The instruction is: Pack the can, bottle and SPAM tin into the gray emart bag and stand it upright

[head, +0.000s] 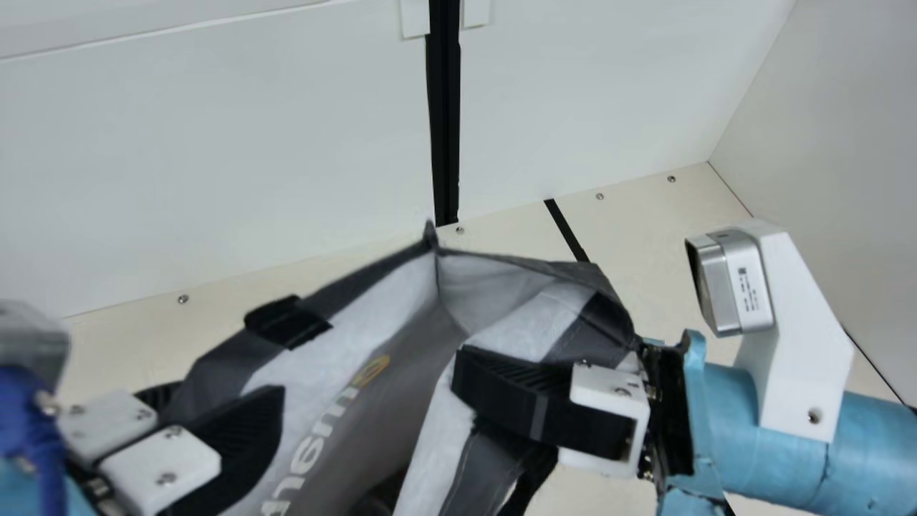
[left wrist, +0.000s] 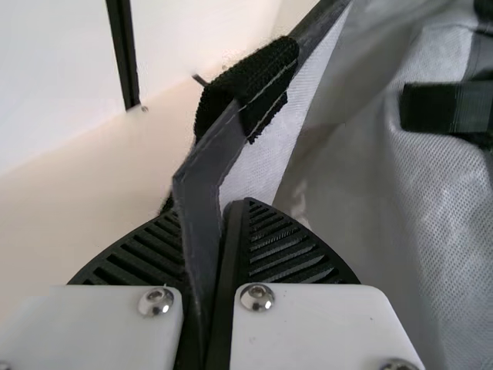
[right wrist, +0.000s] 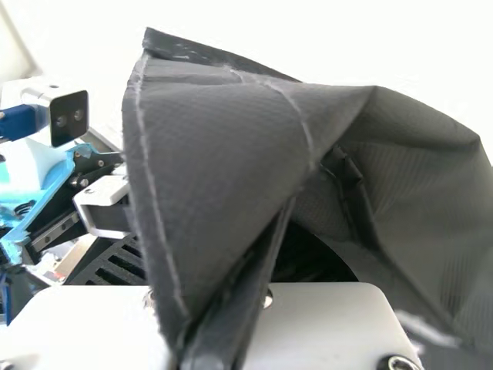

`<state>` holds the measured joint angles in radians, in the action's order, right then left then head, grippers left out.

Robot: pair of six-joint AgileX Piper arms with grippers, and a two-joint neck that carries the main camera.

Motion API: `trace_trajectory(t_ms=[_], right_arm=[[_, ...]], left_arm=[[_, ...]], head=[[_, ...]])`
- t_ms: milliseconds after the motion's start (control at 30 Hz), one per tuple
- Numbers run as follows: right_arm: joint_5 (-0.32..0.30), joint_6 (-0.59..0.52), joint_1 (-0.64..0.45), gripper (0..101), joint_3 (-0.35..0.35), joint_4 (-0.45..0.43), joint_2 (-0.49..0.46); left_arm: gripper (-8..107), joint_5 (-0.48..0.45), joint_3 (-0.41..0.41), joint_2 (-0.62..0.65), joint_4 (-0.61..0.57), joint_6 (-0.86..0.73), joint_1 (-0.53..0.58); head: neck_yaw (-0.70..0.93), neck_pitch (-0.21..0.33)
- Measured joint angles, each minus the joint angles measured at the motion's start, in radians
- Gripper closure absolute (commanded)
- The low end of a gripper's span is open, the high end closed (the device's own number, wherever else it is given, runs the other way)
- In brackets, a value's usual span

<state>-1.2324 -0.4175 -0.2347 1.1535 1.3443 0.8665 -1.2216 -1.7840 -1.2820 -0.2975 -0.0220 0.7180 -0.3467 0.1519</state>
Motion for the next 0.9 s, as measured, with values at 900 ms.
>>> trace_trajectory(t_ms=[900], right_arm=[[0.016,-0.364,-0.046,101,-0.134,-0.127,0.214]], left_arm=[[107,0.115,0.065,-0.223,-0.229,-0.321,-0.198]], head=[[-0.002,0.0]])
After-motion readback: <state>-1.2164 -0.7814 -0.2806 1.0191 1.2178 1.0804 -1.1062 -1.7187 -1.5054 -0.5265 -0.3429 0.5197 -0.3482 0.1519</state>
